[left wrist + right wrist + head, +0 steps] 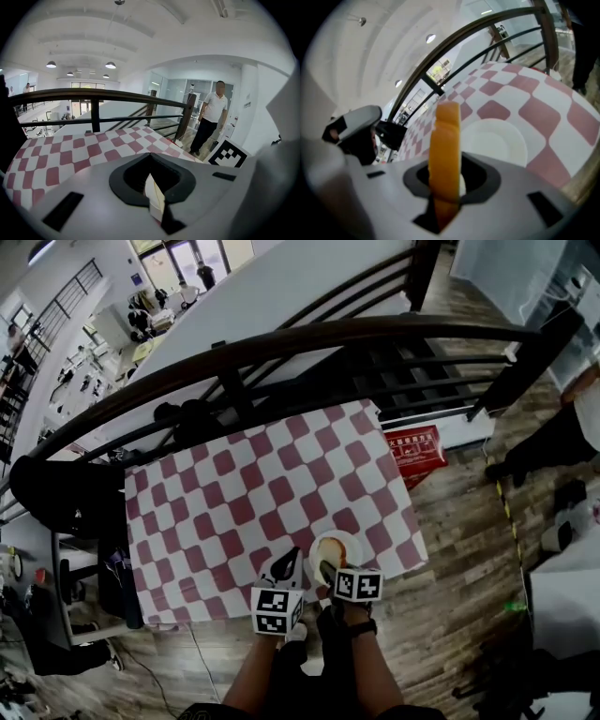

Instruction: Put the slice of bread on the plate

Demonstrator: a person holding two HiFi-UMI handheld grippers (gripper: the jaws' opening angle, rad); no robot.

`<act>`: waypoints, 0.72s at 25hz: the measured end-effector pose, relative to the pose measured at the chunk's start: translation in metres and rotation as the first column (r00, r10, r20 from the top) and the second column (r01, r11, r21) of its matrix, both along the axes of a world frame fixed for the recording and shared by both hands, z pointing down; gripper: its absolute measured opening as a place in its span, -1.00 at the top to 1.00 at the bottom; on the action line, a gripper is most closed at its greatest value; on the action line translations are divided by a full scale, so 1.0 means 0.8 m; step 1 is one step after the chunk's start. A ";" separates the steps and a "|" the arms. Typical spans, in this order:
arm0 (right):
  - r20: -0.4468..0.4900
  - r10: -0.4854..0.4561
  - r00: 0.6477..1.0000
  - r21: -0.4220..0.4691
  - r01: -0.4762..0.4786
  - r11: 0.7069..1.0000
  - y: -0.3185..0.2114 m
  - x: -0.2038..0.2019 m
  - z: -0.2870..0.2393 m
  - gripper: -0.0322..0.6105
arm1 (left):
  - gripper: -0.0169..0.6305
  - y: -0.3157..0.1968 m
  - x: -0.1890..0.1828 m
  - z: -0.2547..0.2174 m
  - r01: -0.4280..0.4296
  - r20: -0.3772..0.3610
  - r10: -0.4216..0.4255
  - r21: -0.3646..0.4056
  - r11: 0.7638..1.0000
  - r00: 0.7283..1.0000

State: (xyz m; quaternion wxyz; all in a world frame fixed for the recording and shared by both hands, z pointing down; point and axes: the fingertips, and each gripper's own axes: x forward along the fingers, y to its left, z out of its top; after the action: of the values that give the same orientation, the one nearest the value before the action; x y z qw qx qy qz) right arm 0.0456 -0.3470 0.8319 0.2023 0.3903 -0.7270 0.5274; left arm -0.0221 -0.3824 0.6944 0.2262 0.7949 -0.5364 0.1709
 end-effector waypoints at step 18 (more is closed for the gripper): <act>-0.497 -0.094 0.863 0.100 0.164 0.981 -0.027 0.056 -0.001 -0.51 | 0.89 -0.001 0.009 -0.011 -0.024 0.020 0.024 0.013 1.000 1.000</act>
State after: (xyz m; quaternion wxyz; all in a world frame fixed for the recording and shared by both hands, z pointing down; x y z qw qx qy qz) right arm 0.0904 -0.3689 0.8314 0.3870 0.4747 -0.7115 0.3444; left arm -0.0145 -0.3835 0.6853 0.2133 0.8011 -0.5302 0.1779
